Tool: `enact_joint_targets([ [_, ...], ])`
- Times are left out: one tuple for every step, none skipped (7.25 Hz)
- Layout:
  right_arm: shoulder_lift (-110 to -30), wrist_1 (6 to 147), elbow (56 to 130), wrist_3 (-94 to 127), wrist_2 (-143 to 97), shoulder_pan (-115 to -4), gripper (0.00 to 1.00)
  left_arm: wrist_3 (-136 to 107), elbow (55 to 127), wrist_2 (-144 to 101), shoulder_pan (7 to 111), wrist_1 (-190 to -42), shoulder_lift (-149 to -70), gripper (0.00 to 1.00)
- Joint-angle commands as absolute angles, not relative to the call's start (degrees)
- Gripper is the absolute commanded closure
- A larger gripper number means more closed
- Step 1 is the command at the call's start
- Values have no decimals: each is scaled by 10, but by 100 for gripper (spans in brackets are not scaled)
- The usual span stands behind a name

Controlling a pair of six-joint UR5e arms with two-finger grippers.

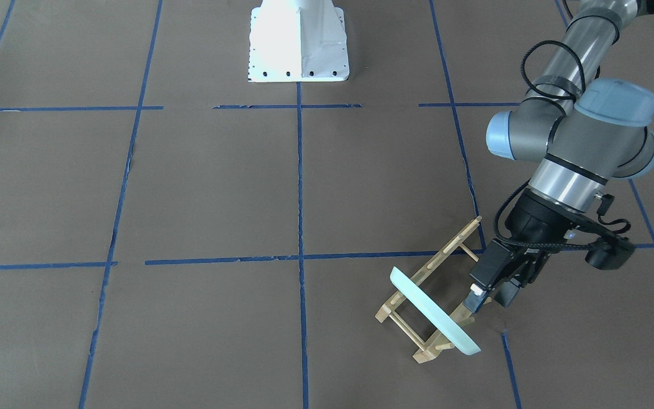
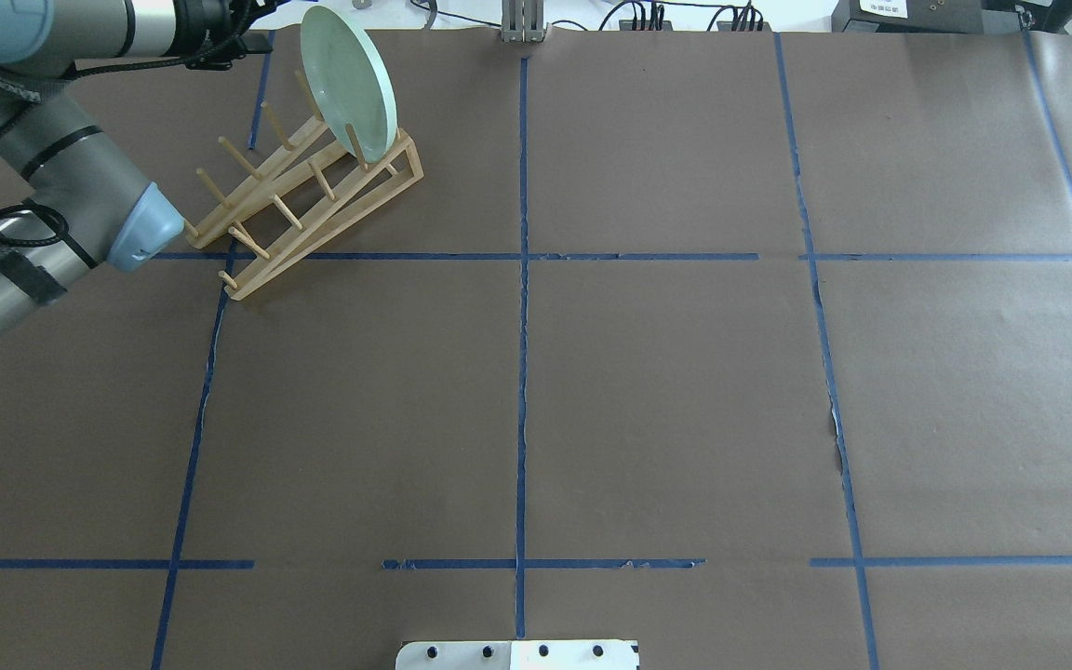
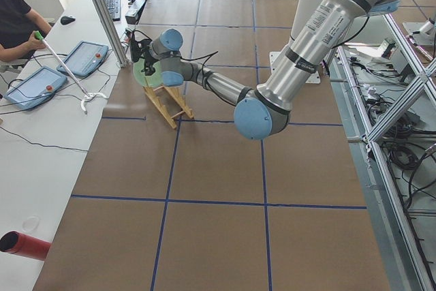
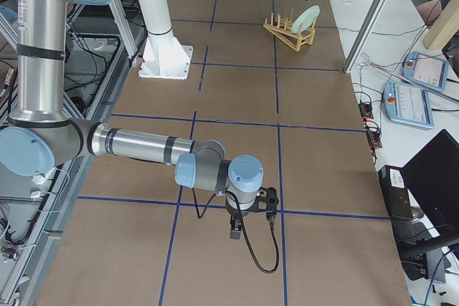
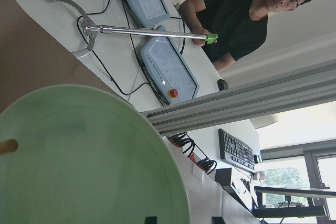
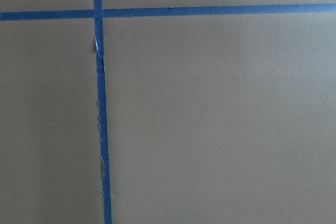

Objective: Place plate on rack
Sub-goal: 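Lower the upright plate into a slot between the rack's pegs, then open the left gripper and withdraw it from the plate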

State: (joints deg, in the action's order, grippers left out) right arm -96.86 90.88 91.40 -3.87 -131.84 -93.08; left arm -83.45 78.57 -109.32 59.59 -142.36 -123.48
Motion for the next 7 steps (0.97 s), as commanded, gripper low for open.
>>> enact_joint_targets([
  [-969,909,914,-39,-1318,-931,0,-653,850,-1184,668,-1320,-1150,0],
  [-969,909,914,-39,-1318,-931,0,-527,873,-1197,686,-1278,-1094,0],
  [-969,909,914,-39,-1318,-931,0,-404,892,-1197,710,-1222,-1056,0],
  [-969,909,914,-39,-1318,-931,0,-274,907,-1197,737,-1162,-1017,0],
  [-969,909,914,-39,-1318,-931,0,-154,915,-1206,777,-1111,-974,0],
  [-969,909,914,-39,-1318,-931,0,-80,911,-1235,803,-1076,-939,0],
  [-969,909,914,-39,-1318,-931,0,-41,907,-1284,855,-1043,-926,0],
])
